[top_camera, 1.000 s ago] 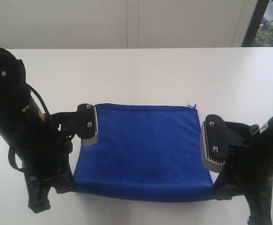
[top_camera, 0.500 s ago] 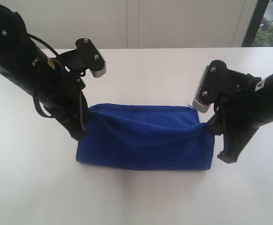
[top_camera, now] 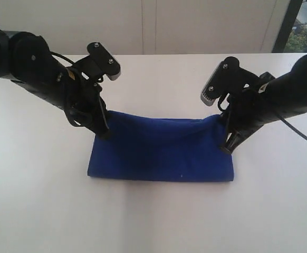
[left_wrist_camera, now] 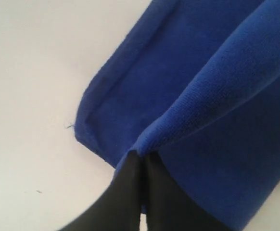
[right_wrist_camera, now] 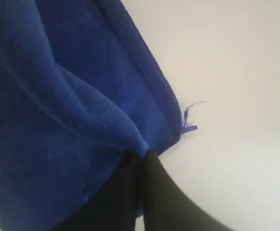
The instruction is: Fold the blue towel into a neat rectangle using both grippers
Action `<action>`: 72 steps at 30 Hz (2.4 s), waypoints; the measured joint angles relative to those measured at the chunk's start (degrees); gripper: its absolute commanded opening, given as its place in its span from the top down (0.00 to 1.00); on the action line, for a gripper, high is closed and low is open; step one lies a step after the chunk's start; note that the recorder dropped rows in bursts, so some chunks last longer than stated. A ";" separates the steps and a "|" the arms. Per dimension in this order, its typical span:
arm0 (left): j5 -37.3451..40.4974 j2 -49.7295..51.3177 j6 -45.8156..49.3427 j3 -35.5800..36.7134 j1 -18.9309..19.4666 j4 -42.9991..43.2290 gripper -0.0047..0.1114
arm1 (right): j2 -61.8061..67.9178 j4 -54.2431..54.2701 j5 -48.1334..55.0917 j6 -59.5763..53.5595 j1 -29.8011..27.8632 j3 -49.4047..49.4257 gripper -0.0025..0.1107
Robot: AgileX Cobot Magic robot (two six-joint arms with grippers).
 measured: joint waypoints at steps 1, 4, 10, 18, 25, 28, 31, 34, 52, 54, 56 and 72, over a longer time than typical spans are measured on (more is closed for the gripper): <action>-0.97 0.43 -0.13 0.00 0.49 0.18 0.96 | 0.76 0.00 -0.39 0.06 0.00 -0.49 0.98; -4.99 2.15 -0.49 -0.10 1.65 0.31 0.96 | 3.09 0.00 -1.46 0.06 0.00 -2.40 0.98; -10.98 6.07 -0.49 -0.10 1.74 0.68 0.96 | 8.19 0.00 -4.47 0.06 0.00 -5.13 0.98; -17.78 9.41 0.08 -0.10 1.74 1.81 0.96 | 11.12 0.00 -9.29 0.06 0.00 -5.48 0.98; -18.88 9.86 3.43 -0.10 1.74 1.81 0.68 | 11.12 0.00 -11.05 0.06 0.00 -5.48 0.73; -19.00 9.86 4.50 -0.10 1.74 1.81 0.53 | 11.12 0.00 -11.43 0.06 0.00 -5.48 0.58; -19.00 9.86 5.02 -0.10 1.74 1.81 0.51 | 11.12 0.00 -11.52 0.06 0.00 -5.48 0.56; -19.00 9.86 5.10 -0.10 1.74 1.81 0.51 | 11.12 0.00 -11.73 0.06 0.00 -5.48 0.56; -3.17 6.18 -8.53 -4.15 7.34 -1.07 0.96 | 7.48 0.11 0.54 34.29 -2.20 -11.99 0.98; 4.71 6.18 -10.47 -7.99 7.34 -1.28 0.96 | 7.83 0.11 6.52 36.84 -2.20 -14.90 0.98; 10.85 6.56 -12.24 -11.49 7.34 -1.88 0.96 | 8.56 0.11 11.66 39.19 -2.20 -17.89 0.98; 23.89 16.23 -13.97 -16.49 7.34 -8.68 0.96 | 20.02 -1.11 24.94 46.53 -2.20 -21.77 0.98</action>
